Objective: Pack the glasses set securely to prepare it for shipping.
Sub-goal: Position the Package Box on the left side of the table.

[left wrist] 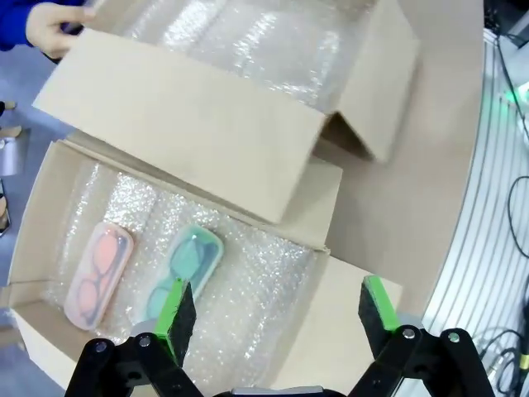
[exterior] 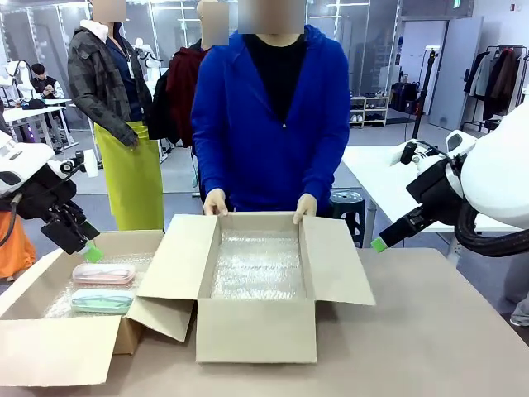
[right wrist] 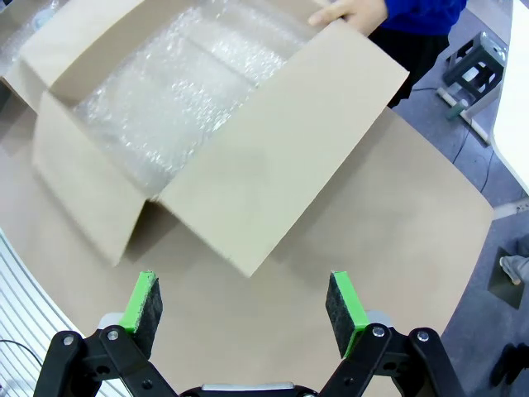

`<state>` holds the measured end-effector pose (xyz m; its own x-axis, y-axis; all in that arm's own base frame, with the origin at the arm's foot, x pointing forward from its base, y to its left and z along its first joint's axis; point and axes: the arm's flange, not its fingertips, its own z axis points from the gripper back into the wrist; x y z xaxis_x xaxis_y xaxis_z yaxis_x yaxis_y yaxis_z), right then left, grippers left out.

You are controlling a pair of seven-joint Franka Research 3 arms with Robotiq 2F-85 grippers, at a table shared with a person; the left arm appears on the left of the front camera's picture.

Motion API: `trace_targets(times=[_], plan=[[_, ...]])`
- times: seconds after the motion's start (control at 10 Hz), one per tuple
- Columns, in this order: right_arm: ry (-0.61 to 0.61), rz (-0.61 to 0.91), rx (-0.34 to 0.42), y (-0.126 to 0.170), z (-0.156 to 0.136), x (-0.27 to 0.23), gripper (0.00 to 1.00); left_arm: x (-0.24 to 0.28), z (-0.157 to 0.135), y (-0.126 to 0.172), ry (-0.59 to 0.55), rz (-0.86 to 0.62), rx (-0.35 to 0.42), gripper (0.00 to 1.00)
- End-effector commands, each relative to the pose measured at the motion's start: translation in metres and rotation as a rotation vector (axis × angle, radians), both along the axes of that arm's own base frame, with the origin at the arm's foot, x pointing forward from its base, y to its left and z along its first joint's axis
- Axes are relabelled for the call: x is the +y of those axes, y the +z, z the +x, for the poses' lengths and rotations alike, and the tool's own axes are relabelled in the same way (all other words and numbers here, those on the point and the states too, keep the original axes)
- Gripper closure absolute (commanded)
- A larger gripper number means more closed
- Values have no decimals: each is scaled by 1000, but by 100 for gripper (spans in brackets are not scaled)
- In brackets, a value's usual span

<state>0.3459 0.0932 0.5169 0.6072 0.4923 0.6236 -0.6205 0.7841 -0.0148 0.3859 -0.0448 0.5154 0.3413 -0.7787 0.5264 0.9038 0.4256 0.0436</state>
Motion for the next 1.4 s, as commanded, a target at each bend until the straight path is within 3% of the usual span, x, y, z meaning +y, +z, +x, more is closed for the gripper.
trace_targets(times=[0.0,1.3], plan=[[-17,6,-4,0,-1,4,0,0,-4,3,13,12,7,0],[-17,6,-4,0,-1,4,0,0,-4,3,13,12,7,0]])
